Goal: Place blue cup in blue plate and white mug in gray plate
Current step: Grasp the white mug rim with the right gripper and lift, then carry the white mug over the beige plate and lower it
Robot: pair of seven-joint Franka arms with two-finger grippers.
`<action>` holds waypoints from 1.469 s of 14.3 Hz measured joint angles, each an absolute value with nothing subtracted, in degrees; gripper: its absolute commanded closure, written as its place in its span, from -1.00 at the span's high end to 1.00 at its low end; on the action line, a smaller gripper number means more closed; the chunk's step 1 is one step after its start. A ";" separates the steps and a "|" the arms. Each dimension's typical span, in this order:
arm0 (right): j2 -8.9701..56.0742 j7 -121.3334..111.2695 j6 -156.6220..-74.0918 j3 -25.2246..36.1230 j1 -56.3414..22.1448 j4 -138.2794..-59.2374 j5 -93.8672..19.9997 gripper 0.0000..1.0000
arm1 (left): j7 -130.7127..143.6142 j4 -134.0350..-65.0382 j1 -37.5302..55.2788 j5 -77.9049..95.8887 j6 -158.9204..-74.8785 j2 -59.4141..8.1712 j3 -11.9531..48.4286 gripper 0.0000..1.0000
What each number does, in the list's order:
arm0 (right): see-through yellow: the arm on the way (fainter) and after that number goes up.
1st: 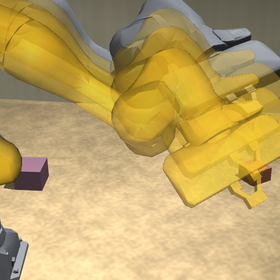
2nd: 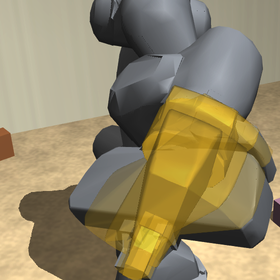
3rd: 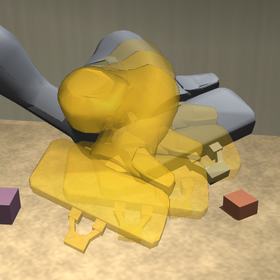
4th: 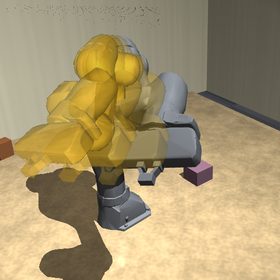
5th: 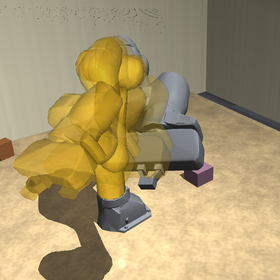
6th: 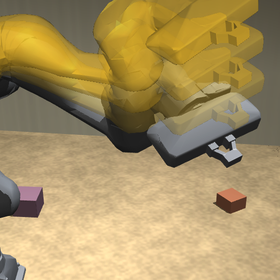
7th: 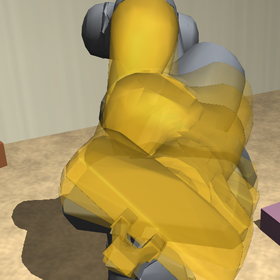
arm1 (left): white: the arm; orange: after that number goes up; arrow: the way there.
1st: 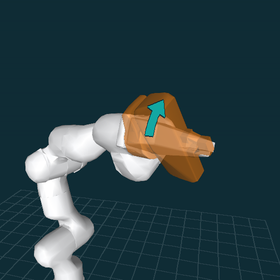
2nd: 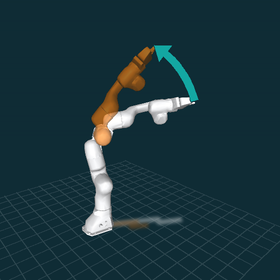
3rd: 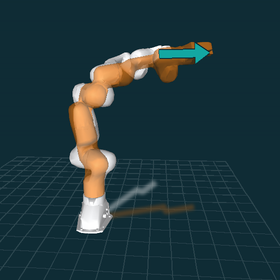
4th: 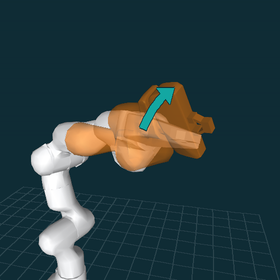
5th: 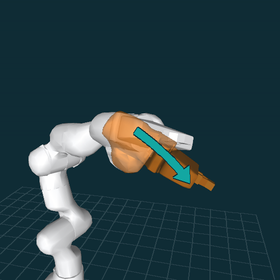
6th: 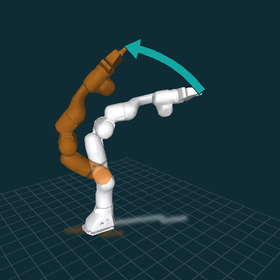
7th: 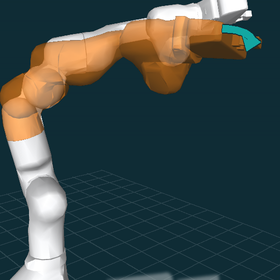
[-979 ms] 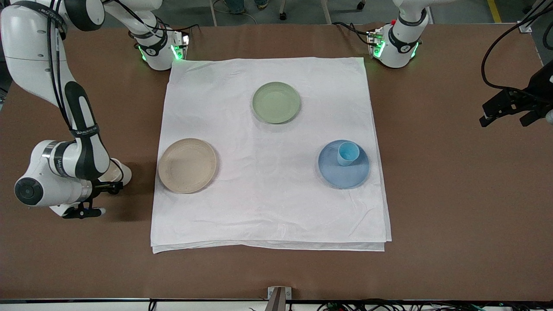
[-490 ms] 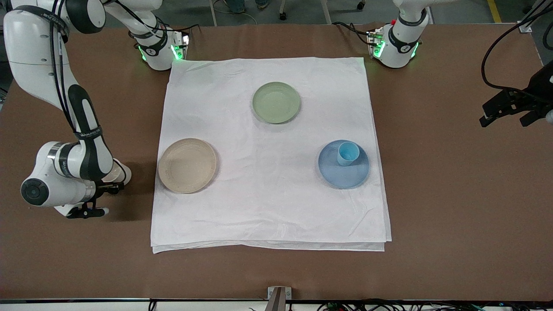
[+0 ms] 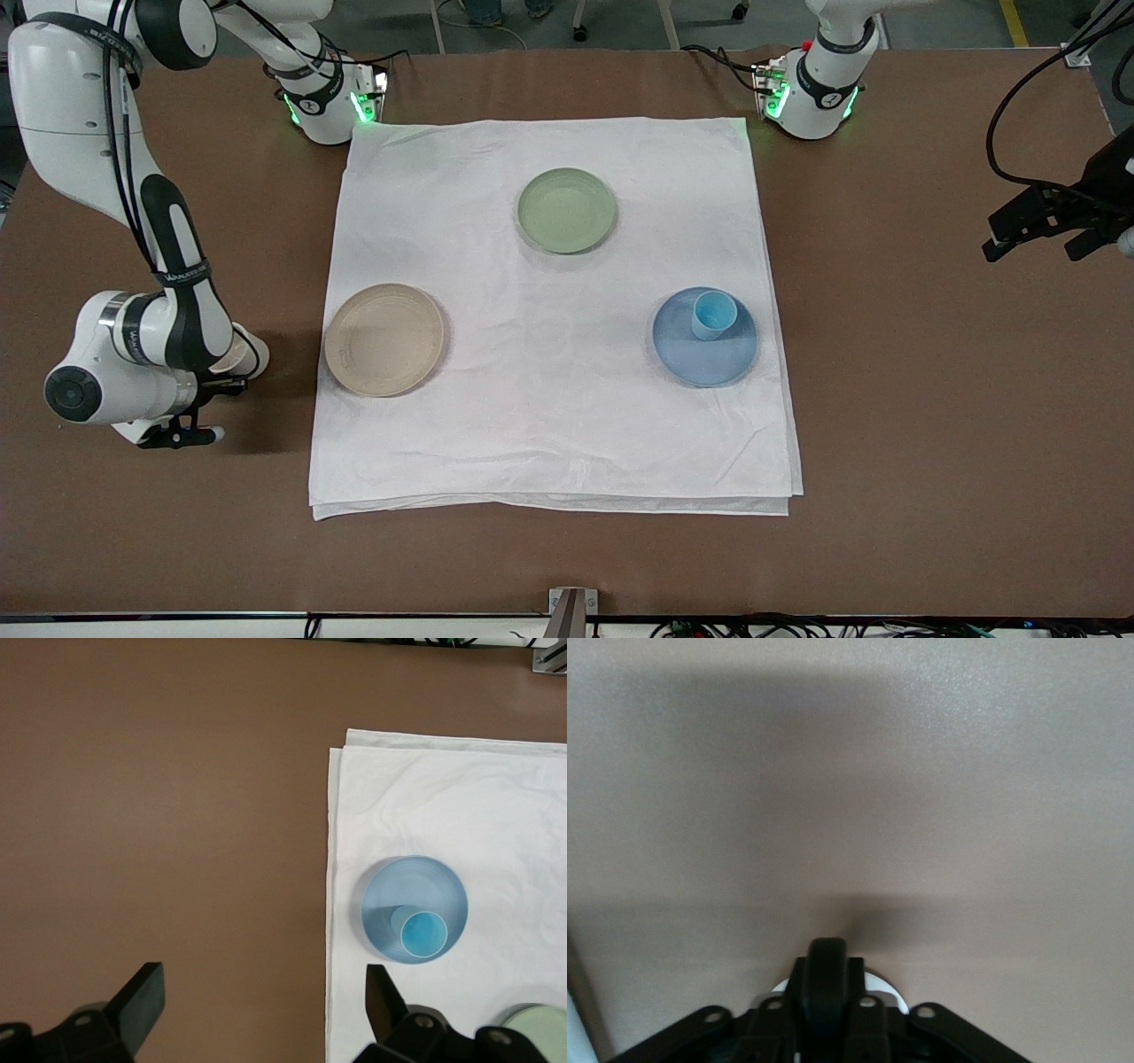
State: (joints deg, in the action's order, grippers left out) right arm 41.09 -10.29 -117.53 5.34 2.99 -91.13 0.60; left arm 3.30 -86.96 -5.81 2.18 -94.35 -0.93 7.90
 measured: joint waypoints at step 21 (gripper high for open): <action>34.02 5.50 -114.97 4.23 -16.76 -95.54 -8.17 -0.99 | 3.30 -86.97 -5.83 2.18 -94.34 -1.21 7.87 1.00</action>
